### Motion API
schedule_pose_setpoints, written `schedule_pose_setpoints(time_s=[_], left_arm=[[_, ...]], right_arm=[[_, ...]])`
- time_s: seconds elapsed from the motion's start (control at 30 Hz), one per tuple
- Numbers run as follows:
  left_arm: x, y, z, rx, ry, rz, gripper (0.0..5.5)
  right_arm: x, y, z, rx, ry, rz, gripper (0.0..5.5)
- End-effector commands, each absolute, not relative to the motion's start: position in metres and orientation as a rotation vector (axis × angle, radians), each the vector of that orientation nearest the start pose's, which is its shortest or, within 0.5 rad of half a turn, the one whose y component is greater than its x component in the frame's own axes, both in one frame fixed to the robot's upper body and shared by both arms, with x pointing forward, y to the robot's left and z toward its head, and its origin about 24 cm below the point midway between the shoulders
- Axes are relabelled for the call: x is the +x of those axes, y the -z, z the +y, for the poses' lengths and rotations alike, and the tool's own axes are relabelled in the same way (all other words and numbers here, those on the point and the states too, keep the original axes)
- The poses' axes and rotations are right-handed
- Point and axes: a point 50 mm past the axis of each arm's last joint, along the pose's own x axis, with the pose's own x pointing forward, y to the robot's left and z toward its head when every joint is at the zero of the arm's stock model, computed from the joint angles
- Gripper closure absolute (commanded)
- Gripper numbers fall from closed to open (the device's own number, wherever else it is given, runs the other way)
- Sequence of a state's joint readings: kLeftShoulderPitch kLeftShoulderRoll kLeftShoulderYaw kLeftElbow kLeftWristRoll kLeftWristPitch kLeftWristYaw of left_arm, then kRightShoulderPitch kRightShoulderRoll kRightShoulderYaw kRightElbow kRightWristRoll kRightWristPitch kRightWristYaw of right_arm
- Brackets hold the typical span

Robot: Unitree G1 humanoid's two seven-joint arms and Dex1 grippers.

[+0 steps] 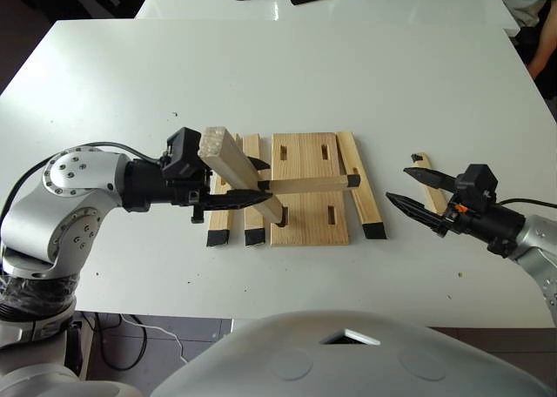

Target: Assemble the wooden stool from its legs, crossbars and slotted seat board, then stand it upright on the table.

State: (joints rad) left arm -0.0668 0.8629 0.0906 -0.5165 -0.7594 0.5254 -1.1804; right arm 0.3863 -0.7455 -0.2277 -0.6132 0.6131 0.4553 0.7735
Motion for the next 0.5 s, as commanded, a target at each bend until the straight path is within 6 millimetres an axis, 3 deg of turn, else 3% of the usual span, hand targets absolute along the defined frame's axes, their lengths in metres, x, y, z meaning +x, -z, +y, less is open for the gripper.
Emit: schedule_pose_setpoints(time_s=[0.03,0.5], left_arm=[[0.2003,-0.1622,0.1805,0.195,1.466,0.154,3.4],[0.2069,-0.1538,0.181,0.271,1.417,0.143,3.4]], right_arm=[[0.1637,-0.1107,-0.214,-0.12,-0.868,0.295,2.39],[0.1633,-0.1097,-0.2133,-0.124,-0.868,0.296,2.39]])
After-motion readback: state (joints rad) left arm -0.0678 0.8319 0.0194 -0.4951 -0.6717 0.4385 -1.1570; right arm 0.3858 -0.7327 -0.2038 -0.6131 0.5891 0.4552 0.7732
